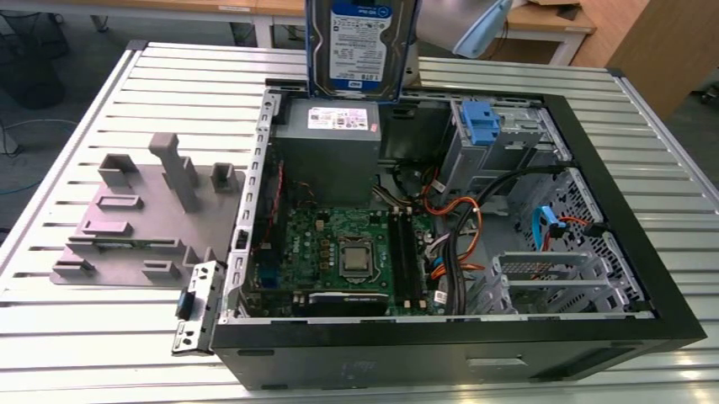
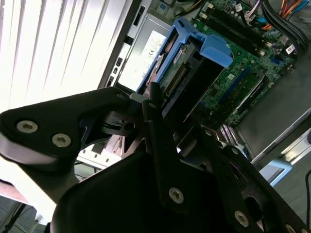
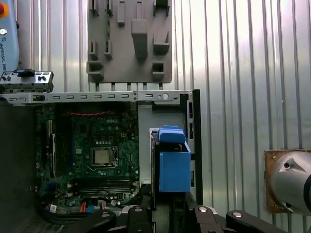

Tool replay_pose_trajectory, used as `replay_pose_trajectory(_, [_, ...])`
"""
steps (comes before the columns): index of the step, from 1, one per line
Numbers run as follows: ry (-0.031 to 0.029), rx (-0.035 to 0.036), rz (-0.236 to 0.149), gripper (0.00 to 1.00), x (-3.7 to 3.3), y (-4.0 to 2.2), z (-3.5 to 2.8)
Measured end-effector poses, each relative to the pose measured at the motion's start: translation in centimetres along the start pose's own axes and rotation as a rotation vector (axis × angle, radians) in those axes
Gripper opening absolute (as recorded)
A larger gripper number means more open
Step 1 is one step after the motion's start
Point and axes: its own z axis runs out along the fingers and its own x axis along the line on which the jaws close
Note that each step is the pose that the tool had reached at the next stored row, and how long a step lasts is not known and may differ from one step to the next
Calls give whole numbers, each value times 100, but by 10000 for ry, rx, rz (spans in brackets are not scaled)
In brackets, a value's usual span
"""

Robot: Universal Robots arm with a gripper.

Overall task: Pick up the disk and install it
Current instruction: 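Pick up the disk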

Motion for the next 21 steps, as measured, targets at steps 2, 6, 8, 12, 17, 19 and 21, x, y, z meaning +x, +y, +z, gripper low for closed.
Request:
replay_pose_trajectory(2, [0,0,0,35,21,-4,1])
replay_pose_trajectory(6, [0,0,0,35,64,-11,4])
replay_pose_trajectory(8, [0,0,0,35,85,-14,5])
replay_pose_trajectory(12, [-1,0,0,35,131,-21,9])
replay_pose_trajectory(17, [1,0,0,35,188,-29,14])
replay_pose_trajectory(19, [0,0,1,35,212,-33,16])
replay_pose_trajectory(21, [0,0,0,35,236,-37,18])
